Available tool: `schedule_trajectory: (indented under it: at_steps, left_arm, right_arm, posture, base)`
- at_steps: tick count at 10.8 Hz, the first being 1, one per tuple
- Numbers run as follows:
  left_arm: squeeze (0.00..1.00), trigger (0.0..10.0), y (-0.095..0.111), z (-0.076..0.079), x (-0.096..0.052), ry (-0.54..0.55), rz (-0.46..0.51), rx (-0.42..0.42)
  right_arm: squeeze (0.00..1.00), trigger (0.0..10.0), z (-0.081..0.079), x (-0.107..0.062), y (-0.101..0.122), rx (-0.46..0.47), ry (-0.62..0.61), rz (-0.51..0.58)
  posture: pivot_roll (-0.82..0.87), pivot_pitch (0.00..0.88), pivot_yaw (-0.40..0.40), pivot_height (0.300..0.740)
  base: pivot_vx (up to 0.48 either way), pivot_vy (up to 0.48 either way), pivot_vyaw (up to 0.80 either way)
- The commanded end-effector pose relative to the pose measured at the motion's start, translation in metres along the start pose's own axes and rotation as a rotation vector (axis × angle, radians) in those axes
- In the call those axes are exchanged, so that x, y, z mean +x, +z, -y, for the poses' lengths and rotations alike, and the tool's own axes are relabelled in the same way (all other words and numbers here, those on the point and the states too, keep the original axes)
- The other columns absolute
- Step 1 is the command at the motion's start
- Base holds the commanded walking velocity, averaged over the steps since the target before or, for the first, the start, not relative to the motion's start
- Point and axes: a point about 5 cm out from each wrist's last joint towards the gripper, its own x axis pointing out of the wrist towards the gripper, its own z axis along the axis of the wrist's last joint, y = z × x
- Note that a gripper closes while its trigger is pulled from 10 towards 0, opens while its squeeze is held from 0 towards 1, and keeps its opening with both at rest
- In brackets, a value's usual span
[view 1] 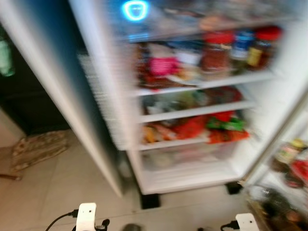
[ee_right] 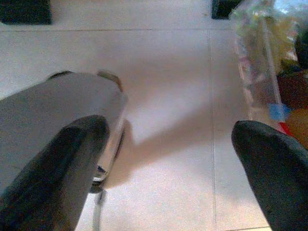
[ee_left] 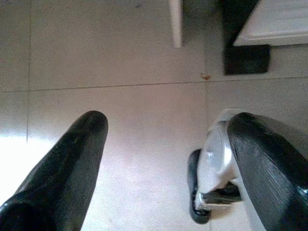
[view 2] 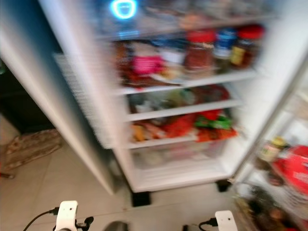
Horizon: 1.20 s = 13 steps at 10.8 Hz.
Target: Restocking fridge
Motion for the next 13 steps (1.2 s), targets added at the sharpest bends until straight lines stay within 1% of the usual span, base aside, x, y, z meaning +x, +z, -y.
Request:
schedule_trajectory:
  at_steps: [1, 2, 3, 5, 7, 8, 11, 13]
  left_arm:
    - [0.0, 10.0, -0.011, -0.009, -0.003, 0.012, -0.049, 0.024]
    - [0.0, 10.0, -0.013, -0.012, -0.004, 0.013, -0.06, 0.026]
    - [0.0, 10.0, -0.017, -0.018, -0.005, 0.019, -0.076, 0.026]
    - [0.0, 10.0, -0.02, -0.023, -0.006, 0.029, -0.09, 0.013]
    - [0.0, 10.0, -0.023, -0.018, -0.007, 0.022, -0.105, 0.004]
    - [0.0, 10.0, -0.024, -0.019, -0.007, 0.022, -0.108, 0.004]
    - [0.0, 10.0, -0.02, -0.008, -0.005, 0.007, -0.103, 0.007]
    - [0.0, 10.0, -0.02, -0.007, -0.005, 0.007, -0.103, 0.006]
  right_arm:
    - [0.0, 10.0, -0.012, 0.001, -0.003, 0.017, 0.034, -0.012]
    - [0.0, 10.0, -0.012, 0.001, -0.003, 0.017, 0.037, -0.012]
    - [0.0, 10.0, -0.013, 0.001, -0.003, 0.023, 0.04, -0.012]
    - [0.0, 10.0, -0.012, 0.001, -0.002, 0.022, 0.041, -0.014]
    - [0.0, 10.0, -0.01, 0.001, -0.002, 0.024, 0.036, -0.015]
    - [0.0, 10.0, -0.009, 0.001, -0.002, 0.027, 0.035, -0.015]
    - [0.0, 10.0, -0.009, 0.001, -0.001, 0.051, 0.04, -0.002]
    - [0.0, 10.0, -0.009, 0.001, -0.001, 0.052, 0.04, -0.002]
  posture:
    - [0.02, 0.0, 0.058, 0.639]
    - [0.02, 0.0, 0.06, 0.639]
    - [0.02, 0.002, 0.059, 0.639]
    - [0.01, 0.009, 0.048, 0.639]
    - [0.01, 0.016, 0.041, 0.639]
    - [0.01, 0.016, 0.04, 0.639]
    - [0.01, 0.023, 0.035, 0.639]
    - [0.01, 0.023, 0.035, 0.639]
  base:
    - [0.0, 0.458, 0.0]
    - [0.0, 0.454, 0.0]
    - [0.0, 0.454, 0.0]
    - [0.0, 0.452, 0.0]
    - [0.0, 0.452, 0.0]
    - [0.0, 0.262, 0.0]
    - [0.0, 0.0, 0.0]
    - [0.0, 0.0, 0.0]
